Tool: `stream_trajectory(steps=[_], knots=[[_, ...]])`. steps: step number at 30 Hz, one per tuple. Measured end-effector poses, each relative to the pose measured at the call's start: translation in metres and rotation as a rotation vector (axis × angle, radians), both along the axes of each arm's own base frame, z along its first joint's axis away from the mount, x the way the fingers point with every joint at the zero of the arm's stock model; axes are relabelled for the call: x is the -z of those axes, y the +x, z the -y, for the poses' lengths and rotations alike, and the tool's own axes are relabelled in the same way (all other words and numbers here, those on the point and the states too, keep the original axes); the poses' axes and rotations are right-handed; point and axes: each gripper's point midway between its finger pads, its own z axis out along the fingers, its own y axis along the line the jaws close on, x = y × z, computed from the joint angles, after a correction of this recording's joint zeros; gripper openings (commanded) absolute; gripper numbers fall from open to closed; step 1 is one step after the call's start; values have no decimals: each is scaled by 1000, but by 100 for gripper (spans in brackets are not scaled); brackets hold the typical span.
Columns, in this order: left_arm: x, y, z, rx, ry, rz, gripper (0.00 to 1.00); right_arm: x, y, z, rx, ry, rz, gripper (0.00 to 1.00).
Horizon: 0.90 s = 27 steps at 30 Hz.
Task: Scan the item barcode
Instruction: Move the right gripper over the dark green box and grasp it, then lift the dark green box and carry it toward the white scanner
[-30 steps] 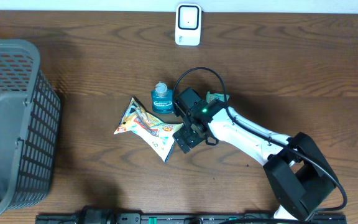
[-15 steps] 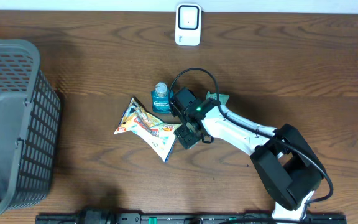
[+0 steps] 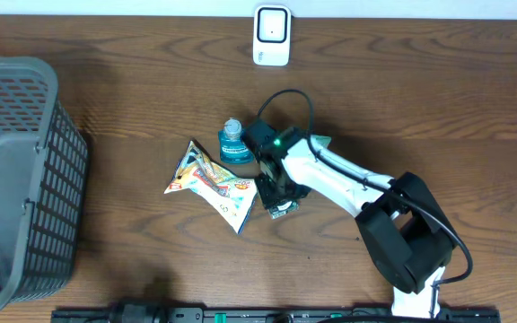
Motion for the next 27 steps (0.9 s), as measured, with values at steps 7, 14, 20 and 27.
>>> stream_trajectory(steps=[7, 14, 20, 27], knots=[[1, 1, 0, 0, 0, -2, 89, -52, 8, -2, 193, 0, -54, 38], [3, 7, 1, 0, 2, -15, 89, -72, -11, -9, 317, 123, -273, 38], [6, 13, 2, 38, -40, 2, 89, -85, -26, -9, 380, 187, -426, 40], [10, 21, 3, 60, -63, -1, 89, -91, -30, 0, 411, 184, -483, 42]])
